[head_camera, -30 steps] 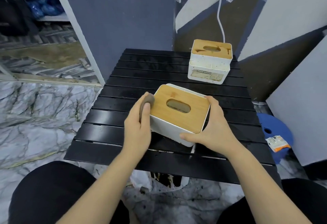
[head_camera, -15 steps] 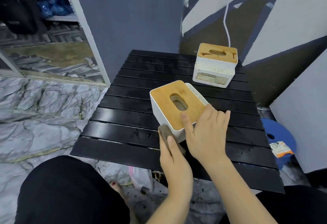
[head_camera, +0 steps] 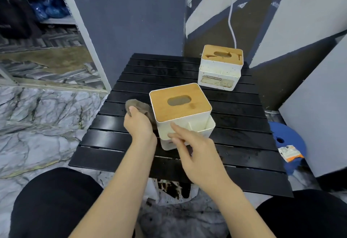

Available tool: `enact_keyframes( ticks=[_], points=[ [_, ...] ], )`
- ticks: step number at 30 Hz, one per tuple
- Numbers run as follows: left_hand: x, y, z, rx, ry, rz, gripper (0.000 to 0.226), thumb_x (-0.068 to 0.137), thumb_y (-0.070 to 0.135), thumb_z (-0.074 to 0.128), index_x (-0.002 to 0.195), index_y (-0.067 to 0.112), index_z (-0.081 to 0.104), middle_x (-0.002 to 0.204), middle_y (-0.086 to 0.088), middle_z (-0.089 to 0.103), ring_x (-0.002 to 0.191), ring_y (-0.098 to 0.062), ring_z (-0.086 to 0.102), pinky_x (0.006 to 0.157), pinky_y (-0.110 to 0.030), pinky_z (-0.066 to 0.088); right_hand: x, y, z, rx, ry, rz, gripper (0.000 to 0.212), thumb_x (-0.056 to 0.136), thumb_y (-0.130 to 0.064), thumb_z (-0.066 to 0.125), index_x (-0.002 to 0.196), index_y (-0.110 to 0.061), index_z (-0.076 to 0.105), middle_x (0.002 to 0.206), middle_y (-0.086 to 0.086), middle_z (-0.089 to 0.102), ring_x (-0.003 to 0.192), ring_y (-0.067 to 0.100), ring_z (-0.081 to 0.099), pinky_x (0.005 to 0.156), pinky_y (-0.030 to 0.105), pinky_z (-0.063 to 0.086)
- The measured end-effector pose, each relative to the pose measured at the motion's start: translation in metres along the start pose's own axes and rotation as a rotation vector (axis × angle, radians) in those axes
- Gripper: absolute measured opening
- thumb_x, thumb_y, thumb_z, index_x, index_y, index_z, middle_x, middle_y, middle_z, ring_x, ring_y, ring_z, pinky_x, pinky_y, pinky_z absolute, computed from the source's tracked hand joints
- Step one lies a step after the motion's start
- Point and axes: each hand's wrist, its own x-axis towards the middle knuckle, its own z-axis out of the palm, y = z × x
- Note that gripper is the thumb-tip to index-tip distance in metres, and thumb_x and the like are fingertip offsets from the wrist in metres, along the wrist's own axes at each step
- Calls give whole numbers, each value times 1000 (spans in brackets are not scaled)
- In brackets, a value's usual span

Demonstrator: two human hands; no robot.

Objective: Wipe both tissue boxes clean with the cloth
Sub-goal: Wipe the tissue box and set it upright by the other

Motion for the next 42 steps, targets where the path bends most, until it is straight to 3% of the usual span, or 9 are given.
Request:
enact_keyframes(
  ticks=[4,7,10,12,21,27,32,36,42],
  points=[
    [-3,28,-5,22,-55,196,26,106,25,42,106,12,65,96,1,64,88,-13,60,73,-19,48,12,16,-37,34,224,-110,47,89,-35,76,133,-25,64,122,-12,69,109,12,65,100,43,51],
    [-22,36,-3,167,-313,523,29,107,34,41,109,22,67,97,11,66,88,2,59,78,-22,46,38,33,-68,-4,20,85,95,68,-60,87,146,-48,35,151,-29,39,144,7,39,121,38,33],
    [-31,15,3,867,-649,1006,52,106,51,18,136,30,56,147,0,55,137,-12,46,114,-39,35,61,51,-73,-152,-281,133,139,48,-70,89,161,-41,13,168,-25,4,157,1,0,129,45,12],
    [-31,5,3,1232,-682,1185,63,103,52,8,150,31,45,162,-3,36,152,-22,25,122,-44,17,68,60,-66,-265,-382,105,153,48,-67,93,165,-30,2,171,-21,-7,157,0,-4,130,44,11],
    [-2,26,-50,1159,-1139,1190,50,106,41,31,156,34,37,167,11,22,155,-7,15,125,-38,17,61,69,-53,-364,-280,30,141,60,-63,90,165,-29,2,172,-19,-7,156,12,18,118,48,34],
    [20,47,-25,1373,-1042,1533,82,90,56,64,158,24,32,157,-5,44,139,-28,44,111,-49,41,59,68,-52,-307,-289,11,139,61,-54,94,166,-27,7,172,-19,-6,155,14,23,112,49,43],
    [5,44,0,1492,-976,1411,111,77,66,72,162,28,11,155,2,45,142,-23,41,106,-47,45,61,72,-55,-333,-310,-20,139,62,-56,93,165,-29,5,171,-21,-8,148,20,38,106,46,49],
    [2,44,3,1601,-945,1388,102,78,67,71,158,25,23,159,2,39,145,-21,35,105,-40,43,60,73,-58,-364,-315,-28,136,63,-56,92,165,-28,7,171,-22,-9,145,17,41,107,42,47],
    [17,67,-9,1612,-1190,1230,94,76,41,83,153,29,31,166,6,23,149,-11,27,111,-40,43,59,72,-59,-380,-314,-25,136,63,-56,92,165,-30,6,171,-22,-8,149,13,34,114,48,39]
  ],
)
